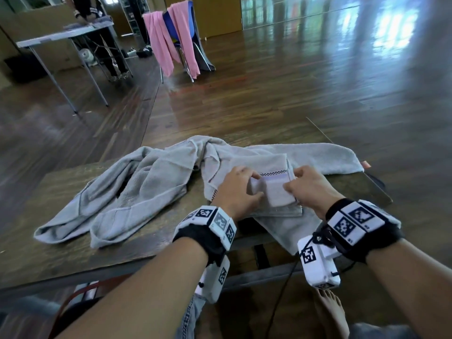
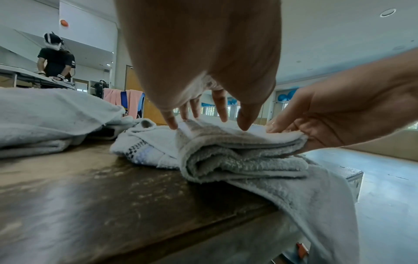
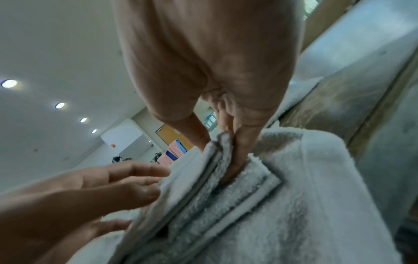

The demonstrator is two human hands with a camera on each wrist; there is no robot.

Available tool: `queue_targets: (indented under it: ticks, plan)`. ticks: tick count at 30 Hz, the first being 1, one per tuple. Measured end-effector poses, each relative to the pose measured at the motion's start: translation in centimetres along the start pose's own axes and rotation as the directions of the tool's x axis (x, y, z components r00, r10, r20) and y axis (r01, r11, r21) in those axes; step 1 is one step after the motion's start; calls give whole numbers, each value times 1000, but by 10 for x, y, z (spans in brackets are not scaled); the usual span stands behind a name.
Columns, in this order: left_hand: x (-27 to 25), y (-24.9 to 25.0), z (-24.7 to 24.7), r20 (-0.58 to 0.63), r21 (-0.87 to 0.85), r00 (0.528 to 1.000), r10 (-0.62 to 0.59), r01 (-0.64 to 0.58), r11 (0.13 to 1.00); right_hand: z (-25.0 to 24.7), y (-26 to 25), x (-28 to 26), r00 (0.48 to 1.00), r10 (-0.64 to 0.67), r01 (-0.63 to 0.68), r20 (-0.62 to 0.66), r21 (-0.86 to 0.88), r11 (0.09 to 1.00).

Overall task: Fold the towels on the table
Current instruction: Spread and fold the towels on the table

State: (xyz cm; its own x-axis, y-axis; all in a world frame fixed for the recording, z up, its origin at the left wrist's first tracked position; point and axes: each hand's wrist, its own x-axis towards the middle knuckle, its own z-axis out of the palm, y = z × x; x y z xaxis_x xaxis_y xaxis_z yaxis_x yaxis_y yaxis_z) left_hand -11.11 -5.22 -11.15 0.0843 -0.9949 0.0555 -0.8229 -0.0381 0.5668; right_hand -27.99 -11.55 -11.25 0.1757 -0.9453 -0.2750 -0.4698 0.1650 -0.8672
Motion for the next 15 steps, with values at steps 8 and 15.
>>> queue_targets:
  ticks: [8,15]
  plan:
    - [-3,-3,7,-60,147,998,-20,29,989,-4,5,-6,992,-117,99,-35,-338,936]
    - [-8,5,16,100,258,990,96,-119,959,-1,8,-11,975,-220,169,-37,-520,838]
